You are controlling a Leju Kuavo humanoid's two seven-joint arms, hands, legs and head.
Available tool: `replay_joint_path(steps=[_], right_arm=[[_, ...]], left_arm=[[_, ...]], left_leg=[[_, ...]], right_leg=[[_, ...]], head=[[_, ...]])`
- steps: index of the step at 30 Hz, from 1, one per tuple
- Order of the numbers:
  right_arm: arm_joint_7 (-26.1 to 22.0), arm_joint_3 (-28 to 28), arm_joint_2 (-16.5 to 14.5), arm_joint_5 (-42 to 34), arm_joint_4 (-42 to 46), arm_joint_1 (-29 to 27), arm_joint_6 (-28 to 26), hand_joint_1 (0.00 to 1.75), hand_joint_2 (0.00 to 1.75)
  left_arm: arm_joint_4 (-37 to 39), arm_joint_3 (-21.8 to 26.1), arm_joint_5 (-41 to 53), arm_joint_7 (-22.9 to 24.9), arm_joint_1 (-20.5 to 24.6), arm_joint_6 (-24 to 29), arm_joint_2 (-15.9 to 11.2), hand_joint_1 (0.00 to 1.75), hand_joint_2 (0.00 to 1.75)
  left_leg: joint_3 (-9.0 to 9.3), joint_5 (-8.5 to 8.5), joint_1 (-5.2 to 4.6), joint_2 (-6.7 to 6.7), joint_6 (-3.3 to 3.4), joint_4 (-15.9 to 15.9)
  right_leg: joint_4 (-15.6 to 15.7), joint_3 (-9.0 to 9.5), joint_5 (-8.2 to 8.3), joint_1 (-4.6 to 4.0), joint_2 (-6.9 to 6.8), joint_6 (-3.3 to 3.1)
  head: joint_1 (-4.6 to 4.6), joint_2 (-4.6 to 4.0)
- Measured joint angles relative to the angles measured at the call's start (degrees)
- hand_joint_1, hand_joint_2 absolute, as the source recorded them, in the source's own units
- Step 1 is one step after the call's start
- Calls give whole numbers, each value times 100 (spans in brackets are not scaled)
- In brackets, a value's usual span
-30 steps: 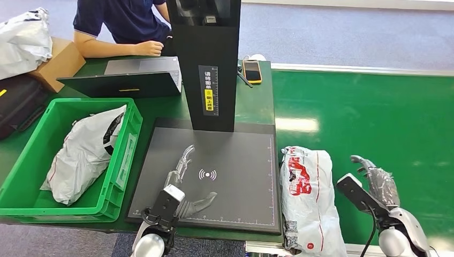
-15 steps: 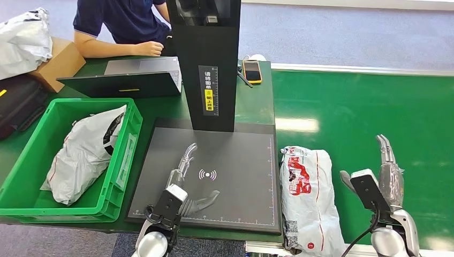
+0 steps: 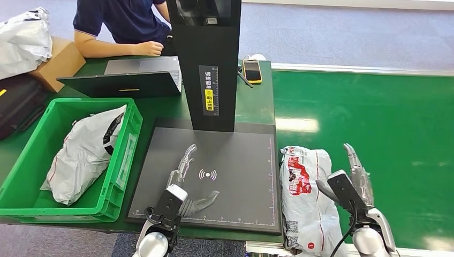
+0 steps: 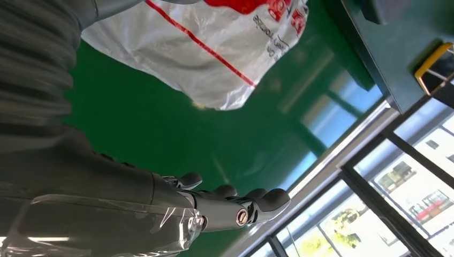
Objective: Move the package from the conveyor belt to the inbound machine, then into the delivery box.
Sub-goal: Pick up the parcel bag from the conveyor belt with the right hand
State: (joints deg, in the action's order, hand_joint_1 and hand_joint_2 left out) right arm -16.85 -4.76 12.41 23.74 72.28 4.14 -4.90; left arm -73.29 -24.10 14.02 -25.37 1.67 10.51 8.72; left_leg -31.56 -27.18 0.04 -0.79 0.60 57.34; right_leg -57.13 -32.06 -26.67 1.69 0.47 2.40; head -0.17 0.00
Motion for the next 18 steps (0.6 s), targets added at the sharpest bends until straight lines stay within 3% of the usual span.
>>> replay_joint_path(steps=[10, 18], right_arm=[[753, -1086, -51, -393, -278, -273, 857, 0, 175], [1309, -1712, 446, -396, -209, -201, 961, 0, 175]], left_arm=[[0, -102, 19, 197, -10, 1, -8, 0, 175], [0, -139, 17, 213, 1, -26, -28, 0, 175]], left_leg=[[1, 0, 2, 1, 0, -1], [3, 0, 1, 1, 0, 2]], right_leg=[[0, -2, -1, -2, 1, -2], [1, 2, 0, 0, 1, 0]], head=[[-1, 0], [-1, 0]])
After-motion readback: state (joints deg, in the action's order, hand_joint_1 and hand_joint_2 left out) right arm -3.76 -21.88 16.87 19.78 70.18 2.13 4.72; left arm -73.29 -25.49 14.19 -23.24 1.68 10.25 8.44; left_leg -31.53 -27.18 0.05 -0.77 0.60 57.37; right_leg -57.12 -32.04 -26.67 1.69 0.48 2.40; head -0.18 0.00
